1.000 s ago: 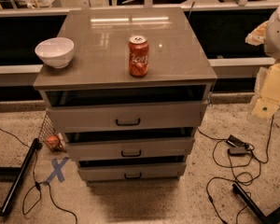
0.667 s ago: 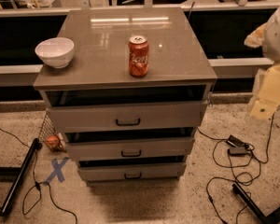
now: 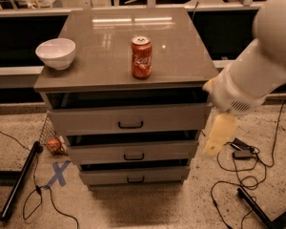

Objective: Open middle drawer

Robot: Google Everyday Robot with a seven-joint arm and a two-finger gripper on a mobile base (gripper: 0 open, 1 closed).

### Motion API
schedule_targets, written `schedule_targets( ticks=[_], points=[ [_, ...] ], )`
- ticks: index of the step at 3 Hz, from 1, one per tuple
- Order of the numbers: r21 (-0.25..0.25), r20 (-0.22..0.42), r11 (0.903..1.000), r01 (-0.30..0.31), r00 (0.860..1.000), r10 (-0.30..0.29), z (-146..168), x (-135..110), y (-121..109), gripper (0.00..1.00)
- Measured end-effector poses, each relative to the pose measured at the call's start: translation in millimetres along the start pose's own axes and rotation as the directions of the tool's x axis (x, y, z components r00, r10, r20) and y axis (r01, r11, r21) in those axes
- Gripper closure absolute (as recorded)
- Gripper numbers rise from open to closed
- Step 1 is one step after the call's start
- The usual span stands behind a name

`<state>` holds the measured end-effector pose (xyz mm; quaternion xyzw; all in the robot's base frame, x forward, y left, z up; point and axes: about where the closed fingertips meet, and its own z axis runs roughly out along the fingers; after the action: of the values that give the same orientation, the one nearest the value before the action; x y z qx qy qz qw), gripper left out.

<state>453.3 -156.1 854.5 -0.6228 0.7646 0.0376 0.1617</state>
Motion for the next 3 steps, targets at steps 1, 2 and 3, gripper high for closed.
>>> schedule_targets(
  ticks=[1, 2, 3],
  points=[
    [-0.006, 0.009, 0.9996, 0.027, 1.000, -0.027, 32.8, -9.7, 10.8, 0.00],
    [-0.009, 0.011, 0.9996, 0.028, 1.000, -0.028, 35.5, -8.4, 10.8, 0.00],
    [-0.076, 0.082, 0.9908, 0.112, 0.991, -0.105, 101.5, -10.9, 18.2, 0.00]
  ],
)
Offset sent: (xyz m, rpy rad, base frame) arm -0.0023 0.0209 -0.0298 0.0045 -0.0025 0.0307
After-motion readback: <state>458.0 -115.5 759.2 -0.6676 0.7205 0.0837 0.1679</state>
